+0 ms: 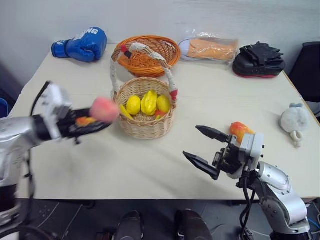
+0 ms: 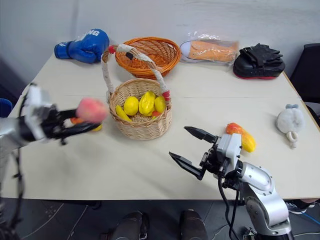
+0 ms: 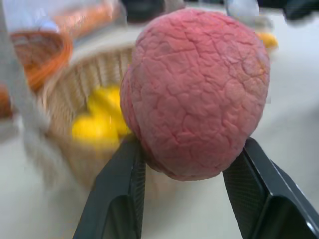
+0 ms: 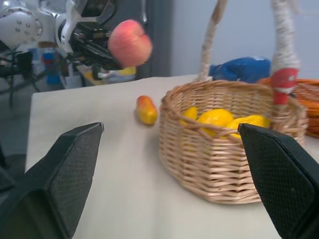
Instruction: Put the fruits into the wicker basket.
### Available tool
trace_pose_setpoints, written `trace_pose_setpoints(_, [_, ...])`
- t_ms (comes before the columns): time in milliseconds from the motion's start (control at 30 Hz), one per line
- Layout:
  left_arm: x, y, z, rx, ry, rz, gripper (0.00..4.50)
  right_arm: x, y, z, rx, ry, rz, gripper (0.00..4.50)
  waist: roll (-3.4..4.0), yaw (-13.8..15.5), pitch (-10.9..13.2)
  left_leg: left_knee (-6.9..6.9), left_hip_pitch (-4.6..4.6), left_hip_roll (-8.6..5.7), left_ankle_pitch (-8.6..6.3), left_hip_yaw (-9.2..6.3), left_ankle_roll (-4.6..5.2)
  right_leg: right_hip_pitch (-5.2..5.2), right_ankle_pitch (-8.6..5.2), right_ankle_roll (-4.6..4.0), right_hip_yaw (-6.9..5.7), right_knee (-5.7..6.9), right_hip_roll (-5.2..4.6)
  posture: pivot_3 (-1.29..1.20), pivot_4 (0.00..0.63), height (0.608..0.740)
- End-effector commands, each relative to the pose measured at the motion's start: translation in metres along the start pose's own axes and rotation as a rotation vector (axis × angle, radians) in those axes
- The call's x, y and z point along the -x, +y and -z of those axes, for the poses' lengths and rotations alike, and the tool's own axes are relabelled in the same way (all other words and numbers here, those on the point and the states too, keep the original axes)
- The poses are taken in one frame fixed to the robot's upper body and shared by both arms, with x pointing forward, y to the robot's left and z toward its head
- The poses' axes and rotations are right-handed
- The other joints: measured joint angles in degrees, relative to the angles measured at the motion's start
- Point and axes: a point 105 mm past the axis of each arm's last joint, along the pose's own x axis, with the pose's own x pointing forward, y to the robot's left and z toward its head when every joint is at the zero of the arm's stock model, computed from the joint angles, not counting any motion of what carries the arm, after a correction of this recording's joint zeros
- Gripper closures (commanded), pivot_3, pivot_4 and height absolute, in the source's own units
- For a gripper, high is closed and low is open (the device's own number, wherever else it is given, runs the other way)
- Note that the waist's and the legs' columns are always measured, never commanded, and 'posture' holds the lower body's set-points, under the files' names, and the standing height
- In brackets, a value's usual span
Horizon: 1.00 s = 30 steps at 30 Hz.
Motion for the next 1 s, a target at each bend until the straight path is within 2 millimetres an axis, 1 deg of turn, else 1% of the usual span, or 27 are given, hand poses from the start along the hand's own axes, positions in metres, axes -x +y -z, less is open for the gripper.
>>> trace_pose_setpoints(33, [-0.019,0.011,0.003,0.017,0.012,-0.062,2.65,-0.006,0.006,-0.012,0.027,-0.054,0.029,0.00,-0.01,-0.65,-0.01,0.00,0.03,0.07,-0.03,0.11,-0.03,-0.01,0.00,0.00,0.16,0.09,0.11,0.00,0.150,0.740])
trace_pose_setpoints(100, [-0.029,0.011,0.006,0.040,0.029,-0.044,2.65,-0.007,0.011,-0.014,0.025,-0.063,0.044,0.00,-0.02,-1.25,0.00,-0.01,0.02,0.15,-0.07,0.21,-0.06,-0.13,0.00,0.00,0.31,0.22,0.27,0.00,0.150,0.740])
trace_pose_setpoints(167, [-0.032,0.015,0.012,0.039,0.061,-0.057,1.96,-0.007,0.011,-0.015,0.031,-0.065,0.062,0.00,-0.02,-1.58,0.00,-0.05,0.00,0.21,-0.08,0.20,-0.09,-0.23,-0.02,-0.02,0.35,0.24,0.37,0.00,0.150,0.740])
trace_pose_setpoints(200, [-0.033,0.018,0.013,0.035,0.065,-0.070,1.72,-0.006,0.010,-0.015,0.035,-0.066,0.070,0.00,-0.02,-1.69,0.00,-0.06,0.00,0.23,-0.08,0.19,-0.10,-0.23,-0.02,-0.03,0.36,0.24,0.40,0.00,0.150,0.740])
trace_pose_setpoints(267, [-0.032,0.019,0.011,0.033,0.039,-0.078,1.11,-0.006,0.007,-0.015,0.045,-0.069,0.083,0.00,-0.02,-1.68,0.00,-0.05,0.00,0.23,-0.08,0.23,-0.10,-0.22,-0.02,-0.03,0.41,0.21,0.41,0.00,0.150,0.740])
trace_pose_setpoints(333, [-0.024,0.020,0.006,0.015,-0.009,-0.096,0.40,-0.007,0.005,-0.016,0.053,-0.075,0.089,0.00,-0.03,-1.54,0.01,0.02,0.01,0.22,-0.08,0.22,-0.10,-0.22,-0.02,-0.03,0.44,0.00,0.40,0.00,0.150,0.740])
trace_pose_setpoints(367, [-0.018,0.021,0.005,-0.005,-0.024,-0.113,0.19,-0.008,0.005,-0.016,0.055,-0.077,0.089,0.00,-0.03,-1.60,0.01,0.02,0.00,0.23,-0.08,0.21,-0.10,-0.21,-0.02,-0.03,0.45,-0.04,0.41,0.00,0.150,0.740])
trace_pose_setpoints(400, [-0.008,0.021,0.004,-0.027,-0.041,-0.115,0.03,-0.008,0.004,-0.016,0.057,-0.078,0.087,0.00,-0.03,-1.68,0.01,0.02,0.01,0.23,-0.08,0.21,-0.10,-0.20,-0.02,-0.03,0.47,-0.04,0.40,0.00,0.150,0.740])
trace_pose_setpoints(500, [0.031,0.023,0.007,-0.076,-0.049,-0.171,0.03,-0.008,0.003,-0.014,0.048,-0.080,0.082,0.00,-0.02,-2.18,0.01,-0.07,0.05,0.32,-0.09,0.27,-0.13,-0.22,-0.03,-0.05,0.53,-0.05,0.44,0.00,0.150,0.740])
trace_pose_setpoints(567, [0.064,0.029,0.016,-0.065,-0.027,-0.262,0.03,-0.007,0.006,-0.011,0.034,-0.066,0.057,0.00,-0.01,-2.04,0.02,-0.10,0.07,0.37,-0.10,0.25,-0.16,-0.26,-0.07,-0.12,0.51,-0.04,0.46,0.00,0.150,0.740])
trace_pose_setpoints(600, [0.087,0.033,0.024,-0.048,0.007,-0.325,0.03,-0.007,0.008,-0.010,0.036,-0.060,0.025,0.00,-0.01,-2.04,0.02,-0.10,0.06,0.38,-0.10,0.24,-0.17,-0.27,-0.08,-0.13,0.49,-0.03,0.46,0.00,0.150,0.740])
trace_pose_setpoints(667, [0.126,0.037,0.035,-0.021,0.053,-0.434,0.03,-0.008,0.012,-0.009,0.047,-0.058,-0.029,0.00,-0.01,-1.90,0.02,-0.11,0.07,0.48,-0.11,0.23,-0.16,-0.26,-0.08,-0.14,0.50,-0.03,0.39,0.00,0.150,0.740])
trace_pose_setpoints(700, [0.145,0.040,0.037,0.002,0.050,-0.502,0.03,-0.009,0.014,-0.009,0.055,-0.058,-0.055,0.00,-0.01,-1.85,0.02,-0.10,0.07,0.51,-0.14,0.23,-0.11,-0.26,-0.08,-0.14,0.49,-0.03,0.36,0.00,0.150,0.740])
trace_pose_setpoints(767, [0.177,0.042,0.041,0.059,0.037,-0.605,0.03,-0.011,0.015,-0.006,0.068,-0.052,-0.092,0.00,-0.06,-1.72,0.00,-0.08,0.08,0.52,-0.23,0.24,0.05,-0.25,-0.08,-0.14,0.48,-0.03,0.29,0.00,0.150,0.740])
trace_pose_setpoints(833, [0.212,0.035,0.061,0.102,0.108,-0.693,0.03,-0.012,0.016,0.001,0.082,-0.032,-0.132,0.00,-0.09,-1.59,-0.02,-0.08,0.07,0.48,-0.31,0.16,0.20,-0.21,-0.08,-0.13,0.39,-0.03,0.20,0.00,0.150,0.740])
trace_pose_setpoints(900, [0.239,0.022,0.081,0.152,0.190,-0.749,0.03,-0.011,0.016,0.008,0.092,-0.014,-0.157,0.00,-0.08,-1.73,-0.01,-0.09,0.09,0.40,-0.35,0.14,0.25,-0.20,-0.08,-0.13,0.33,-0.03,0.01,0.00,0.150,0.740])
trace_pose_setpoints(933, [0.251,0.015,0.090,0.178,0.229,-0.769,0.03,-0.011,0.016,0.009,0.089,-0.014,-0.158,0.00,-0.08,-1.78,-0.01,-0.11,0.10,0.37,-0.37,0.16,0.26,-0.20,-0.08,-0.13,0.32,-0.03,-0.20,0.00,0.150,0.740])
trace_pose_setpoints(1000, [0.271,0.005,0.101,0.215,0.294,-0.797,0.03,-0.011,0.016,0.010,0.084,-0.017,-0.159,0.00,-0.11,-1.73,-0.02,-0.12,0.08,0.34,-0.39,0.15,0.27,-0.22,-0.08,-0.14,0.24,-0.05,-0.37,0.00,0.150,0.740])
